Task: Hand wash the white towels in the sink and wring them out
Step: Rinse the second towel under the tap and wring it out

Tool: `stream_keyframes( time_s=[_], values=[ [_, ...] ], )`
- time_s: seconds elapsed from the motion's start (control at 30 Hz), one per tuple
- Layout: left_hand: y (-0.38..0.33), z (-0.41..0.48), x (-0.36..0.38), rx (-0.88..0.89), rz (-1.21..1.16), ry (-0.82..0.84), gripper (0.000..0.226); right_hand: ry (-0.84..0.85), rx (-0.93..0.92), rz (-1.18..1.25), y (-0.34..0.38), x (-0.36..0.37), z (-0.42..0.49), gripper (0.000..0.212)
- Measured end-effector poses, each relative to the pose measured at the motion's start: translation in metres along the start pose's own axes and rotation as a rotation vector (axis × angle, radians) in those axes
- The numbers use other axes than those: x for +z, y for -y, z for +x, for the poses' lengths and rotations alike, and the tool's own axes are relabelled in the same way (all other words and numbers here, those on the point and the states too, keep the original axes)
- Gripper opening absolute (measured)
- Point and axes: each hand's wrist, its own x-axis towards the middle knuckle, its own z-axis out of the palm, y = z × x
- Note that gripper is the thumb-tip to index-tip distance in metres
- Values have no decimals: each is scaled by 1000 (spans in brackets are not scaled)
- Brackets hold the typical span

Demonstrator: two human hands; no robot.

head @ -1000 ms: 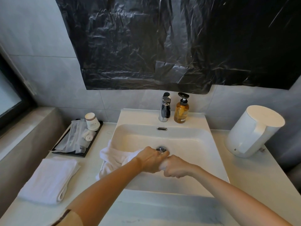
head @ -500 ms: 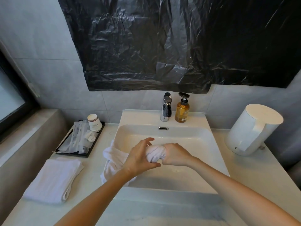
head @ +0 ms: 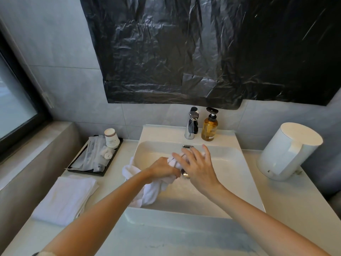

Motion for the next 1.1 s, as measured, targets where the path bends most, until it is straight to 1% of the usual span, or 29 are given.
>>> stream_keyframes(
  time_s=[0.07,0.1,0.13,0.17,0.2,0.3,0.37,0.43,0.53,0.6,0.67,0.8,0.87,0.9,0.97,1.03,1.1],
  values=[
    [-4,-2,-3,-23,-26,109,11,-64,-27,-48,-1,5,4,68],
    [-4,-2,-3,-29,-26,152,12,-63,-37,-53,-1,8,6,65],
    [-4,-1,-2,-34,-16,176,14,-19,-57,-54,-3,10,9,59],
    [-4,1,-1,-33,17,178,17,40,-90,-44,-3,10,13,51],
    [-3,4,2,-18,99,151,22,145,-119,-27,-4,6,19,46],
    [2,9,10,110,585,-13,40,480,-149,46,-5,-6,28,40],
    [7,11,17,203,796,-113,51,664,-91,129,-5,-3,28,32],
    [12,14,24,306,973,-172,52,763,-3,262,-4,1,23,32],
    [21,17,29,445,1169,-157,58,920,180,492,-2,5,8,37],
    [26,18,30,528,1232,-123,63,1009,309,606,2,4,-1,36],
    [27,18,27,590,1280,-94,65,1046,408,707,5,3,-5,39],
    [26,21,20,700,1350,-85,63,1056,488,867,9,4,-6,54],
    [26,21,16,750,1304,-92,63,1073,477,880,8,1,-4,52],
    [29,22,15,802,1254,-125,64,1077,462,853,8,-1,-3,47],
    [34,18,18,843,1153,-203,73,1030,429,747,4,-8,-1,38],
    [36,13,18,793,940,-316,81,919,384,645,-3,-13,0,33],
    [43,7,15,698,709,-324,90,801,382,633,-13,-17,3,30]
  ],
)
